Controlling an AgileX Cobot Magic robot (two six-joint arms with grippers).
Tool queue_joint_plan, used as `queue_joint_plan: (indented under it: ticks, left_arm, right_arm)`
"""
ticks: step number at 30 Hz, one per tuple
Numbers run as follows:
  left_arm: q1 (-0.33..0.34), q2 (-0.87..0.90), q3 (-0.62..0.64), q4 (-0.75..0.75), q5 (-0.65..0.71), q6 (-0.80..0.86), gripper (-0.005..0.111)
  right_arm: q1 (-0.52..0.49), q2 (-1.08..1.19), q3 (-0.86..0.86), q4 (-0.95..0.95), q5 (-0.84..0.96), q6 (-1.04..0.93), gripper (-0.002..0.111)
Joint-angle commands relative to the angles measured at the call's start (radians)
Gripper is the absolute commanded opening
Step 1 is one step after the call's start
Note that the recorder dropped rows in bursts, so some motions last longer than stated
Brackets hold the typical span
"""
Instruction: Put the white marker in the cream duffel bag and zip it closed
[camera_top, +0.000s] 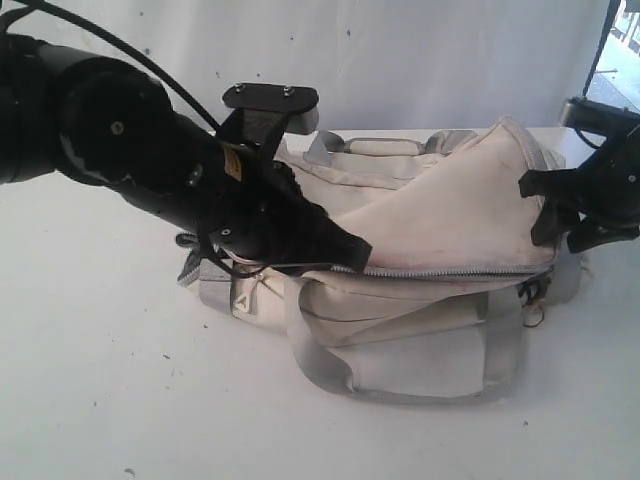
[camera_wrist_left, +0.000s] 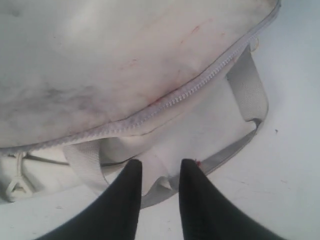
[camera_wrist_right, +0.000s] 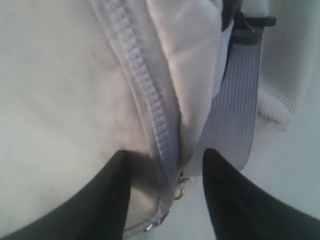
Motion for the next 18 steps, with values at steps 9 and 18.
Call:
queue_joint_plan:
  ticks: [9, 18]
  left_arm:
    - [-0.027, -0.009, 0.002, -0.02, -0.011, 0.0, 0.026]
    - [-0.027, -0.009, 0.002, -0.21, -0.101, 0.133, 0.026]
  right_arm:
    - [-0.005, 0.061, 0.011, 0.145, -0.055, -0.089, 0.0]
    - [-0.005, -0.062, 0.011, 0.387, -0.019, -0.084, 0.0]
